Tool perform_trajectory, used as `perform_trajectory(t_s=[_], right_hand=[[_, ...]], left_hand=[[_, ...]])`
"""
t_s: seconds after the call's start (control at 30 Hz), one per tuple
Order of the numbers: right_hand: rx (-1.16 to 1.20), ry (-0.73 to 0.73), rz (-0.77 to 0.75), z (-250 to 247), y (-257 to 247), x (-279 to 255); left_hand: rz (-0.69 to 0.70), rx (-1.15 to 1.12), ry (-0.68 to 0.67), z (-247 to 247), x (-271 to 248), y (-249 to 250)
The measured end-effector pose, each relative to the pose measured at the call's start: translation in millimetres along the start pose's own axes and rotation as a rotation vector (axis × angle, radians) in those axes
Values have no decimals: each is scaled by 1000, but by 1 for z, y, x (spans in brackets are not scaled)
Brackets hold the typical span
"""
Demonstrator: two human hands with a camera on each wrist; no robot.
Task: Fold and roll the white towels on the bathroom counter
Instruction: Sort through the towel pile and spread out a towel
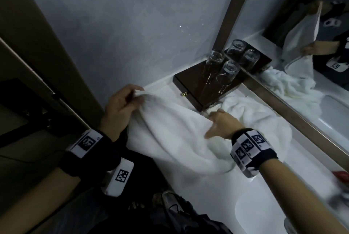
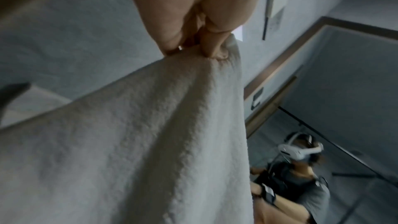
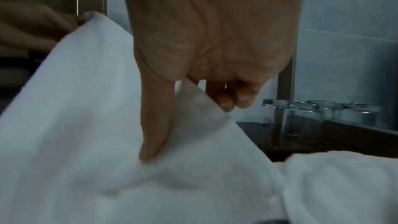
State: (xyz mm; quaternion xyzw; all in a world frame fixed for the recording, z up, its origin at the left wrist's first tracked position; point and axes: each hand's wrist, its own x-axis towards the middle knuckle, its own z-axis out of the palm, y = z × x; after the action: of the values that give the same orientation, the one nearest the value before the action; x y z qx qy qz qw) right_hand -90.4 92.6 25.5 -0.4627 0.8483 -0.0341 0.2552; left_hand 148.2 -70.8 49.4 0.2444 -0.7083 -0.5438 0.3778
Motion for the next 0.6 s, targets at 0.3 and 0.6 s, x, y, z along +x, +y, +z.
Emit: perform_trajectory(t_s=[0.3, 0.6], right_hand=[[218, -120, 110, 11, 37, 4], [268, 209, 206, -13, 39, 6]], left_hand=[[-212, 23, 249, -29, 10, -22], [-552, 482, -218, -30, 17, -33]])
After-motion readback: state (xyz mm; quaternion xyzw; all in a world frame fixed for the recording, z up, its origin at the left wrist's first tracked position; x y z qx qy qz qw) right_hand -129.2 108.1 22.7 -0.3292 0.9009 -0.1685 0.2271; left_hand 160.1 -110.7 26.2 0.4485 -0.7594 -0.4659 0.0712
